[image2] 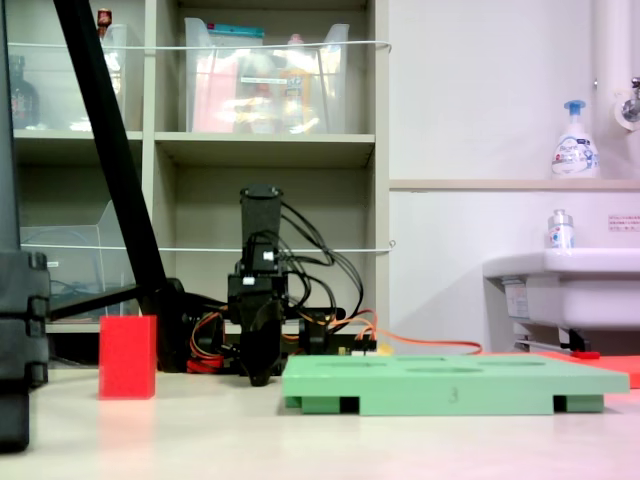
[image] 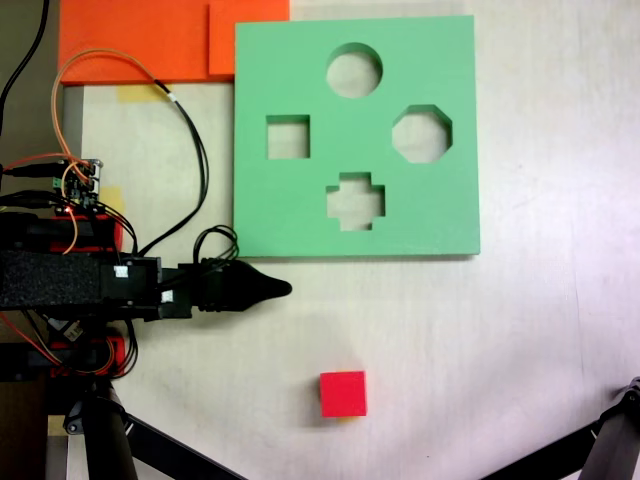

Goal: Put the square block into the corresponding hole

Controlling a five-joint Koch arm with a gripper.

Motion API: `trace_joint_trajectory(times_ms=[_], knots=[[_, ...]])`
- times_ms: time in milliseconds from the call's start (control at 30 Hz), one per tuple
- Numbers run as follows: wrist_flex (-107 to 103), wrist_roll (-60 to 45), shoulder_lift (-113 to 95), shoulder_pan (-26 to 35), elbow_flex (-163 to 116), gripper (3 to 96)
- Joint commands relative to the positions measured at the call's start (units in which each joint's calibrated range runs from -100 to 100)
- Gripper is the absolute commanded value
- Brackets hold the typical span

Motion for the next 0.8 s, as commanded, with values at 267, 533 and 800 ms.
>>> trace_joint_trajectory(times_ms=[267,533,800], knots=[[-6.38,-0.20,-0.55,-0.24,-0.78,49.4],[-6.38,-0.20,-0.55,-0.24,-0.78,49.4],[-6.18,9.57,-0.55,-2.74,-0.78,50.6]])
